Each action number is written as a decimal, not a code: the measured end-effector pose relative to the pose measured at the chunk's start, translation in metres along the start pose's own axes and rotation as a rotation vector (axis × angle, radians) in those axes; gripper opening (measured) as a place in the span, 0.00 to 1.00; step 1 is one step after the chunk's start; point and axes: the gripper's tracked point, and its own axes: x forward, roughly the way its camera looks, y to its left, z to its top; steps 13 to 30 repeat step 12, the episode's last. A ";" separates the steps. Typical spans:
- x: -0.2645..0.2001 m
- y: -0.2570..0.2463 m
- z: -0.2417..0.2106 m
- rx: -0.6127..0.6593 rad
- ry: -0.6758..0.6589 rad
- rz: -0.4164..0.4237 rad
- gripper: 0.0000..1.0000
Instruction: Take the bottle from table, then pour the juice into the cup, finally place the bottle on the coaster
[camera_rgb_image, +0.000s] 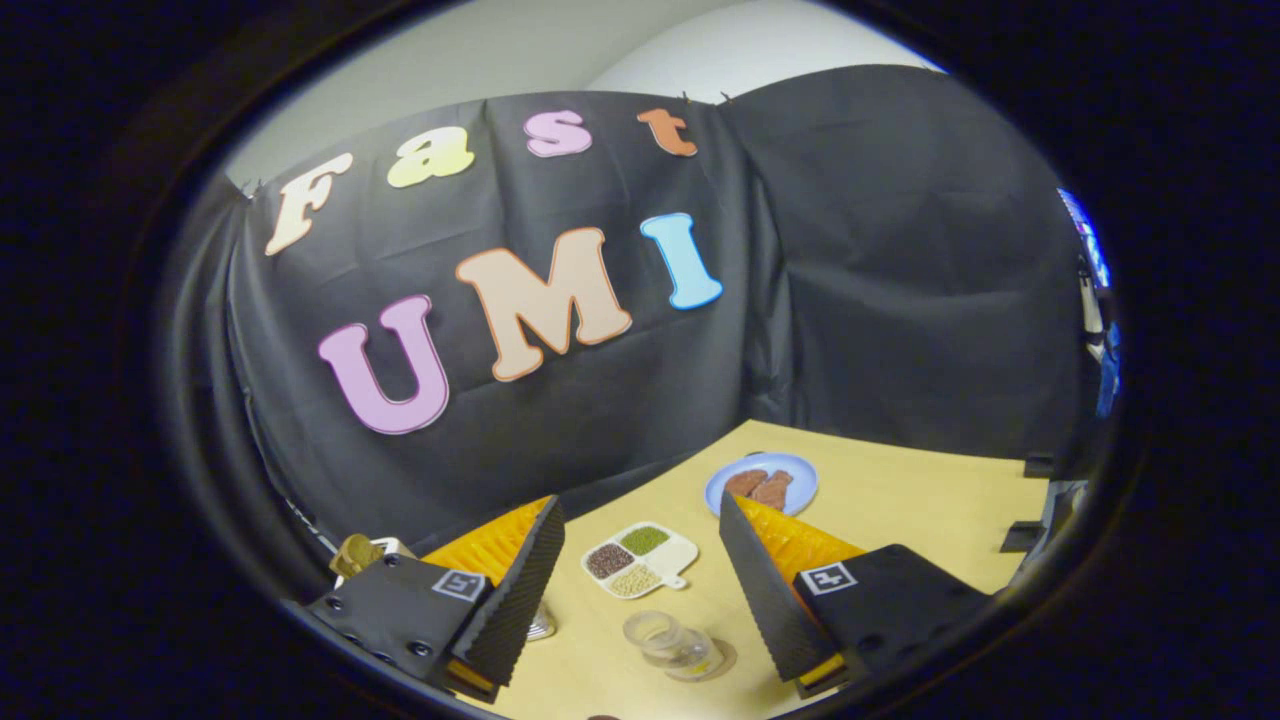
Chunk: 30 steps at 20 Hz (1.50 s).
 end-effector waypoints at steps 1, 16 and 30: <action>-0.003 0.002 0.005 -0.006 -0.008 0.011 0.97; -0.033 0.007 0.051 -0.034 -0.032 0.108 0.97; -0.033 0.007 0.051 -0.034 -0.032 0.108 0.97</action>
